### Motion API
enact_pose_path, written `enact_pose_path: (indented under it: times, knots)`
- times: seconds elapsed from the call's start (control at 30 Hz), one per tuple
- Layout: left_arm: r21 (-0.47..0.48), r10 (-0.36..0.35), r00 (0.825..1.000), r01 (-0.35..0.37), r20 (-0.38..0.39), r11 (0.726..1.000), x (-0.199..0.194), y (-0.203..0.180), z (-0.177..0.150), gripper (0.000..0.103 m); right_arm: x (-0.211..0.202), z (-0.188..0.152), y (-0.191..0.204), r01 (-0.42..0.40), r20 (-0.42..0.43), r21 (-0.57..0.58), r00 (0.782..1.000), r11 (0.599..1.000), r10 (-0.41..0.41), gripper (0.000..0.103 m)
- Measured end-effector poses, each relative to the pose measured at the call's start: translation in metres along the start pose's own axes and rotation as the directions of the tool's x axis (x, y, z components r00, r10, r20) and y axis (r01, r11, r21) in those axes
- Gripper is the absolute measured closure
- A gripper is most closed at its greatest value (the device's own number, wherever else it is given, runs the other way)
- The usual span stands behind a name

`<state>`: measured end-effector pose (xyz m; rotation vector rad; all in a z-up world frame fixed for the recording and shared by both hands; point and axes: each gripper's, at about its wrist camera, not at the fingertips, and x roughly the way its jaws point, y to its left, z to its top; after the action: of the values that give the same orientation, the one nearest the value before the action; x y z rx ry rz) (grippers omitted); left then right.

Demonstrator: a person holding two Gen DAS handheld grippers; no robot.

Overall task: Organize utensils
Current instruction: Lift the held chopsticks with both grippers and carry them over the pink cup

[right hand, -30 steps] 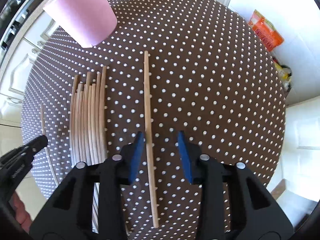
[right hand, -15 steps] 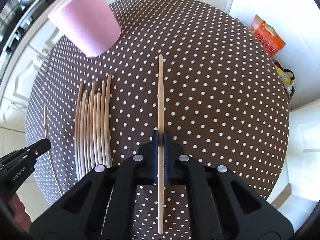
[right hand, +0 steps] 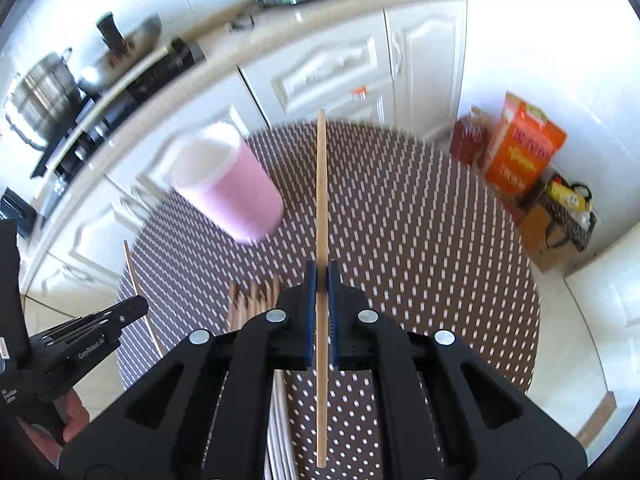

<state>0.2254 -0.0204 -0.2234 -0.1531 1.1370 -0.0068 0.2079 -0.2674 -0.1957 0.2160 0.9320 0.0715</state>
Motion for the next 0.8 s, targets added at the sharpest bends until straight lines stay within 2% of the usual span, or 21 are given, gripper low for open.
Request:
enact_pose_path:
  times: [0.2, 0.43, 0.6, 0.8]
  knots:
    - [0.015, -0.023, 0.996, 0.022, 0.088, 1.0, -0.03, -0.01, 0.032, 0.097, -0.021, 0.032, 0.009, -0.028, 0.12, -0.015, 0.992, 1.0, 0.029, 0.097]
    - [0.032, -0.016, 0.987, 0.011, 0.157, 0.999, -0.066, -0.022, 0.059, 0.097, -0.039, 0.069, 0.029, -0.078, 0.238, -0.03, 0.968, 0.997, 0.083, 0.097]
    - [0.027, -0.02, 0.977, 0.015, 0.213, 1.0, -0.088, -0.026, 0.088, 0.097, -0.045, 0.095, 0.045, -0.104, 0.332, -0.047, 0.936, 0.994, 0.113, 0.097]
    - [-0.001, -0.035, 0.951, 0.037, 0.306, 0.999, -0.118, -0.037, 0.129, 0.097, -0.043, 0.124, 0.059, -0.13, 0.42, -0.064, 0.896, 0.989, 0.145, 0.097]
